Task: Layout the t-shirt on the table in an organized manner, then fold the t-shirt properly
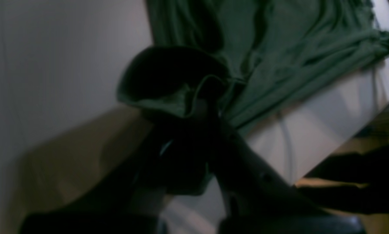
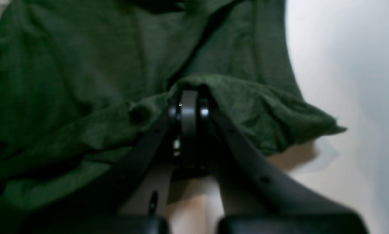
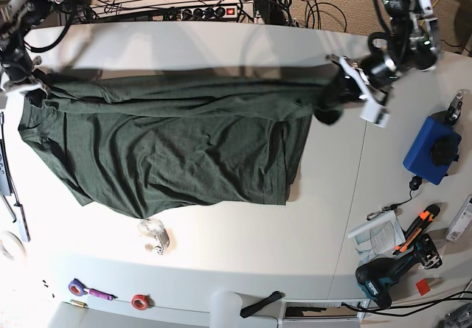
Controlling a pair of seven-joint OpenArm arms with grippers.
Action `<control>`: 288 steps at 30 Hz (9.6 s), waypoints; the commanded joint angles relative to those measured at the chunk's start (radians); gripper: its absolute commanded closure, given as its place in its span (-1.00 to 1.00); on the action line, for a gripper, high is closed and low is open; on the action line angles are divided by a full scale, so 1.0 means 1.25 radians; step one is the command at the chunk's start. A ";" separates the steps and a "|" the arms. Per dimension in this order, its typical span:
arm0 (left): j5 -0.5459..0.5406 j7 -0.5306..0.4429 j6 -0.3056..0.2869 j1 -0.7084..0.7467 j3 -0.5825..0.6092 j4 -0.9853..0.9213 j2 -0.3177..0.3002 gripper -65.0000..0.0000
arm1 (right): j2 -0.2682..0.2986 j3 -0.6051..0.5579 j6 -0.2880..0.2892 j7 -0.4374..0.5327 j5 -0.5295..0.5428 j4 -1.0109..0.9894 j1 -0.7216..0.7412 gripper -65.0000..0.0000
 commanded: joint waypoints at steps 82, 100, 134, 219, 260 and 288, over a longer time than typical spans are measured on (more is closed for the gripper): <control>0.434 -0.028 0.213 -0.002 0.395 -0.102 -0.160 1.00 | -0.012 -0.144 0.054 0.020 -0.173 -0.049 -0.121 1.00; 0.388 -0.022 0.194 0.091 0.257 0.031 -0.160 1.00 | 0.078 -0.144 0.052 -0.036 -0.089 -0.048 -0.173 1.00; 0.364 -0.056 0.211 0.008 0.257 0.032 -0.155 0.35 | 0.078 -0.144 0.045 -0.059 -0.068 -0.048 -0.219 0.42; 0.564 -0.169 0.296 -0.524 0.672 -0.589 0.180 1.00 | -0.060 -0.644 -0.052 0.403 -0.370 -0.401 0.491 1.00; 0.449 -0.092 0.168 -0.519 0.671 -0.241 0.176 0.51 | 0.247 -0.641 -0.186 0.642 -0.445 -0.708 0.511 0.94; 0.503 -0.127 0.321 -0.519 0.671 -0.243 -0.011 0.33 | 0.247 -0.313 0.158 0.141 0.159 -0.585 0.421 0.04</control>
